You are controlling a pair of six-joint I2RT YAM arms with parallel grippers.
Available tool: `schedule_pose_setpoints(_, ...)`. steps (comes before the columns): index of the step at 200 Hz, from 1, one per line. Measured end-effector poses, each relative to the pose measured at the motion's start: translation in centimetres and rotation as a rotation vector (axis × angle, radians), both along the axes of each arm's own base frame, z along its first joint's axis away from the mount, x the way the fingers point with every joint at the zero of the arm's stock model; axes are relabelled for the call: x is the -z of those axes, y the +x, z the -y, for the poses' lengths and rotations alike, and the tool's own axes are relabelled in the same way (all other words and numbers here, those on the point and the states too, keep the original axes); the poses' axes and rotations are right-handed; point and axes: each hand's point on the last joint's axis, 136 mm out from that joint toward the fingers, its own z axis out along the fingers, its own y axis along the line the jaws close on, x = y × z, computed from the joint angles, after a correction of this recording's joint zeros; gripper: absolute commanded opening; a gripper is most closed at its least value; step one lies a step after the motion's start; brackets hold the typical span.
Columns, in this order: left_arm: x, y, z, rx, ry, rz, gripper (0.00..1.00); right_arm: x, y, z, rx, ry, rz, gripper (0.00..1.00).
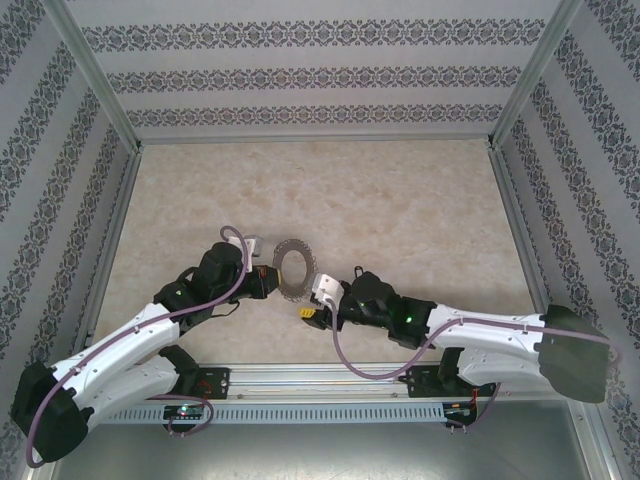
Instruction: Put the keys on the keyring
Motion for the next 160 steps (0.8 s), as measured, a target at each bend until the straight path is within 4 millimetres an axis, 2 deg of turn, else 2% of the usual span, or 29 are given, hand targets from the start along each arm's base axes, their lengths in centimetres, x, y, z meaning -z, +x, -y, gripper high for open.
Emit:
schedule_pose_setpoints(53, -0.7, 0.7, -0.1, -0.022, -0.005, 0.032, 0.0, -0.5, 1.6, -1.0, 0.076, -0.036, 0.071, 0.42)
schedule_pose_setpoints(113, -1.2, 1.2, 0.0, -0.041, -0.022, 0.052, 0.0, 1.5, 2.6, -2.3, 0.097, -0.101, 0.067, 0.36)
schedule_pose_setpoints(160, -1.8, 1.6, 0.2, -0.052, -0.047, 0.065, 0.0, 1.9, 3.1, -3.0, 0.106, -0.117, 0.064, 0.34)
